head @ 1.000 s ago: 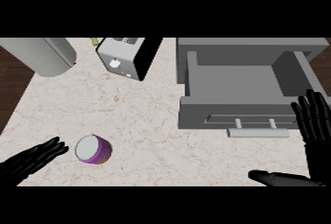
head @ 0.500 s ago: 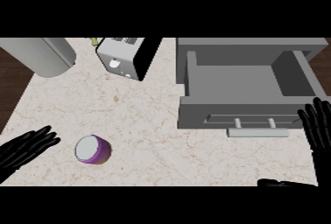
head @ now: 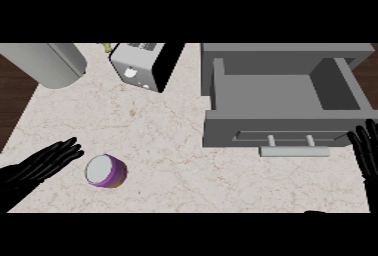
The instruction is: Pick up the can, place it into the drawer and close the drawer
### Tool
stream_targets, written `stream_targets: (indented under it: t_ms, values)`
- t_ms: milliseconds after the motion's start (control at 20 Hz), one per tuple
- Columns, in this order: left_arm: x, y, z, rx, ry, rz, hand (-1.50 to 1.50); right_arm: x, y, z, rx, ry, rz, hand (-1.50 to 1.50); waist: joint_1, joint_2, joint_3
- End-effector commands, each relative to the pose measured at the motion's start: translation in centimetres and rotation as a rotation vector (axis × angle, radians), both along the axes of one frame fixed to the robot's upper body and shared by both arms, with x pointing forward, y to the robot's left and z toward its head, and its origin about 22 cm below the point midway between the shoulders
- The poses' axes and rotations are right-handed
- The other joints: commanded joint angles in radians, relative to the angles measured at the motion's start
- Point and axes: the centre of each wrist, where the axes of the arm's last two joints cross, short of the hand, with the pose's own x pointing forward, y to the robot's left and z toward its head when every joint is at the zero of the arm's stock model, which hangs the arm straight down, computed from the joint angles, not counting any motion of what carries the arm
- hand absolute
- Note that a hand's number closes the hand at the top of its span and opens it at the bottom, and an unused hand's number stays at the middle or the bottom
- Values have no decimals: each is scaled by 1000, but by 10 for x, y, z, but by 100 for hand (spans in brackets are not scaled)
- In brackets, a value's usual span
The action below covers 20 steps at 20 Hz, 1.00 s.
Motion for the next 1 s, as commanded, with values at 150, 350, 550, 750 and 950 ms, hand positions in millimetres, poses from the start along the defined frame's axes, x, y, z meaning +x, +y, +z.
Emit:
stream_targets:
  t_ms: [150, 350, 550, 750, 950]
  values:
    - [16, -10, -13, 13, 29, -20, -150, -6, -6, 1, -13, -3, 7, -150, -1, 0, 0]
    - [21, -18, -53, 26, 35, 15, -150, -12, -15, 3, -17, -16, 8, -150, -3, 0, -1]
    - [22, -9, -50, 23, 22, 33, -150, 6, -36, 7, -23, -9, -4, -150, 1, 0, 0]
    - [32, -11, -74, 41, 17, 62, -150, -7, -20, -15, -8, 1, 12, -150, -2, 0, 0]
    - [47, 14, -86, 48, 20, 87, -150, -12, 0, -2, -18, 2, 19, -150, -6, 1, -1]
